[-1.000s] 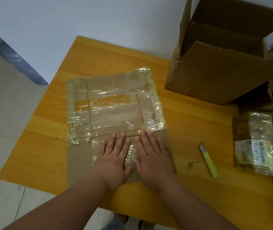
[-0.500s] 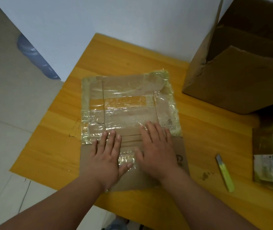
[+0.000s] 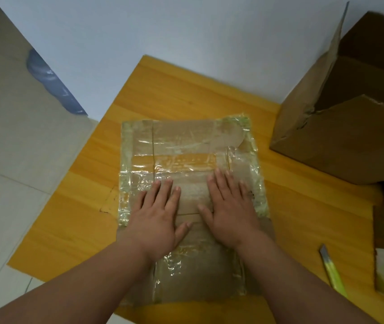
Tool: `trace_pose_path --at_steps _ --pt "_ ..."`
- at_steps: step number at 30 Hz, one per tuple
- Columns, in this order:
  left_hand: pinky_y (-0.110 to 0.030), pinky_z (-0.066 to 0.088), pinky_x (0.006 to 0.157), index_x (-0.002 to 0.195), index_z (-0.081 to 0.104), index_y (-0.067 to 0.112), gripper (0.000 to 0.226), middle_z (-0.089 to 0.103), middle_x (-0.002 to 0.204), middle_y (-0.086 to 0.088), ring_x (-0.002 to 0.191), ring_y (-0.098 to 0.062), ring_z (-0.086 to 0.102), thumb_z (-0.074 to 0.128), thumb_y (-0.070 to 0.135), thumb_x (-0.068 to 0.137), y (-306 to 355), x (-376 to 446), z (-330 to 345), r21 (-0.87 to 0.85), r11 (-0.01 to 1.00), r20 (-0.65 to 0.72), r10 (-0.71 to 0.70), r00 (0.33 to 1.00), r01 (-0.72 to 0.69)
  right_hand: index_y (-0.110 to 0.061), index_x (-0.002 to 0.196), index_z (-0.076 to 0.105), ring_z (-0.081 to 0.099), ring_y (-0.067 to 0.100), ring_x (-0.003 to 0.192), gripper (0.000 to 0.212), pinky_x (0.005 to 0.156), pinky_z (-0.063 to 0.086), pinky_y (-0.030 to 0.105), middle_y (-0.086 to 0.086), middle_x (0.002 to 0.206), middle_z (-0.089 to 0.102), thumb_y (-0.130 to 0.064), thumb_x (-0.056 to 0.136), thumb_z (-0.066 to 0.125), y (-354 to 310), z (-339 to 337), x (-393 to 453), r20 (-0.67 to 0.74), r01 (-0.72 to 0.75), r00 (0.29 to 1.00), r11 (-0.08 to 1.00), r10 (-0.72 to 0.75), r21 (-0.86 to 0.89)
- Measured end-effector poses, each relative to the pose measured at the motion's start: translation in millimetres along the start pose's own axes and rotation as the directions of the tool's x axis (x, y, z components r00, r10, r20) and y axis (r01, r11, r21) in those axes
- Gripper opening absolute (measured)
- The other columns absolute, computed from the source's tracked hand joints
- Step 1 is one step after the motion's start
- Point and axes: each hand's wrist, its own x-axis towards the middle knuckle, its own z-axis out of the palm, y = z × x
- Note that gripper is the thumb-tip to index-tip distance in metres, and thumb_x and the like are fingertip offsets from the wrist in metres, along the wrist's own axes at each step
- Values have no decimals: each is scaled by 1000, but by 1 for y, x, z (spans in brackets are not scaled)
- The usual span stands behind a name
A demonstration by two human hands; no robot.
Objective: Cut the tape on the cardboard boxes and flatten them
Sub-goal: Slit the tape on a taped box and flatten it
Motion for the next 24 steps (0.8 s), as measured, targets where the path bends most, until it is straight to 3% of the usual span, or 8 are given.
trace_pose_path --at_steps 3,6,8,10,13,16,20,24 --pt "-46 24 113 150 31 23 75 28 156 -5 140 -34 27 27 69 91 -1 27 -20 -84 996 -120 -29 992 19 -27 151 -26 -40 13 140 77 118 -19 43 -4 155 -40 -68 91 -3 6 10 2 78 -7 997 1000 9 -23" --pt "-41 -17 117 153 -23 27 79 -28 161 -2 146 -26 -30 6 70 93 -6 48 -15 -42 998 -58 -56 997 53 -24 157 -4 -26 17 147 81 118 -18 44 2 164 -19 -69 91 9 3 5 5 45 -6 999 1000 7 -22" --pt "-44 -23 116 146 -35 27 78 -40 155 -2 140 -25 -41 -9 72 88 -9 52 -6 -6 998 -1 -59 998 59 -21 148 30 7 25 148 72 118 -4 47 10 160 24 -63 89 30 1 -9 21 -88 22 996 1000 -23 -20" --pt "-44 -23 116 147 -34 26 80 -40 155 -1 141 -25 -40 -12 73 85 -9 51 -1 9 998 30 -62 998 62 -20 148 32 13 28 149 70 119 -1 46 10 160 25 -59 90 31 4 -19 47 -145 35 989 999 -38 -23" --pt "-46 -3 120 159 0 27 81 -8 166 -4 151 -29 -11 7 70 91 -7 53 -11 -12 998 -47 -67 997 67 -20 158 -1 -22 22 149 78 119 -15 45 5 164 -18 -64 93 6 15 -16 69 -5 50 999 992 -51 -112" --pt "-50 29 108 152 28 26 70 29 157 -4 139 -34 31 32 62 92 -8 75 -31 -103 991 -152 -96 984 81 -20 157 -2 -24 22 148 79 118 -17 46 5 163 -18 -64 93 4 17 -9 68 17 51 999 992 -49 -112" --pt "-44 -16 118 150 -27 30 74 -36 156 0 145 -24 -32 1 68 93 -15 108 -24 -59 990 -96 -131 987 126 -20 137 43 31 34 140 66 117 5 48 11 148 41 -59 84 40 16 -30 94 -188 84 977 994 -97 -74" --pt "-44 -19 118 146 -32 30 75 -45 149 3 142 -23 -38 -9 71 88 -17 113 -11 -11 991 -65 -137 988 137 -22 157 0 -22 24 149 80 118 -17 47 5 163 -18 -67 93 16 25 -29 126 -52 70 996 990 -76 -124"
